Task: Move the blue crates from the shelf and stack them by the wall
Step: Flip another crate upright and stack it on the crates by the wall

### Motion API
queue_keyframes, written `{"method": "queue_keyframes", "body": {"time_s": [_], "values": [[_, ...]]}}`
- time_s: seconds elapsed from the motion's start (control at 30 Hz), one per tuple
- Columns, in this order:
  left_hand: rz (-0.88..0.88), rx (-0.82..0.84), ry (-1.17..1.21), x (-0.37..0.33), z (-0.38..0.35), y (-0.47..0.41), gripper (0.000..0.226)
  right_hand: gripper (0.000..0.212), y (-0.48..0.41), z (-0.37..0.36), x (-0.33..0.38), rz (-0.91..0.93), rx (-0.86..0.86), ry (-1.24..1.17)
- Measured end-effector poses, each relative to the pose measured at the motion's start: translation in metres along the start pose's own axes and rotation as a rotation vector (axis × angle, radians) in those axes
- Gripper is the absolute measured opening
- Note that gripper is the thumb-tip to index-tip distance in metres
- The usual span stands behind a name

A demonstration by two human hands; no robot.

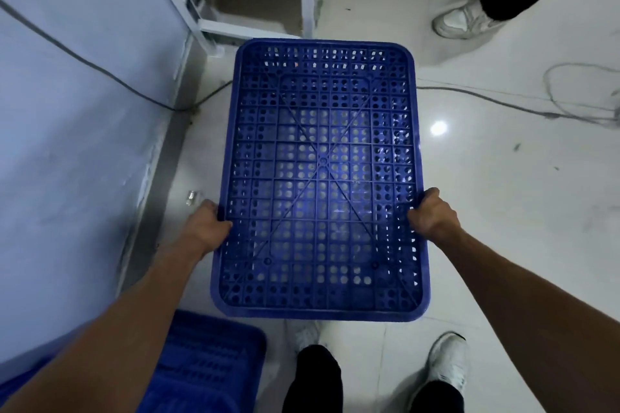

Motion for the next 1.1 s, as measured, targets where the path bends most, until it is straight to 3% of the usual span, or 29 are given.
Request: {"method": "queue_keyframes", "body": {"time_s": [0.27, 0.73, 0.87, 0.93, 1.03, 1.1], "values": [[-0.081, 0.084, -0.064, -0.076, -0.08, 0.064, 0.036, 0.042, 0.005, 0.05, -0.119, -0.081, -0.046, -0.049], [-0.104, 0.208, -0.106, -0.158, -0.202, 0.129, 0.008, 0.045, 0.005, 0.101, -0.27, -0.169, -0.099, -0.11], [-0.085, 0.25, -0.082, -0.167, -0.242, 0.124, 0.054, 0.042, 0.0, 0.116, -0.301, -0.167, -0.124, -0.09], [-0.082, 0.267, -0.053, -0.182, -0.254, 0.137, 0.064, 0.04, -0.001, 0.127, -0.315, -0.196, -0.18, -0.072], [-0.081, 0.301, 0.049, -0.208, -0.265, 0.159, 0.058, 0.039, 0.0, 0.143, -0.333, -0.239, -0.284, -0.072], [-0.057, 0.315, 0.108, -0.23, -0.264, 0.19, 0.028, 0.042, 0.003, 0.155, -0.343, -0.226, -0.32, -0.074]]}}
Point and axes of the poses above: each hand's wrist, its own y-axis away from the middle knuckle, its own z-axis out of the back of the hand, x = y × z, the point moved 3 cm from there along -y, towards the middle knuckle, and after that the axes turned 2 degrees about -y, right-handed, at the moved point
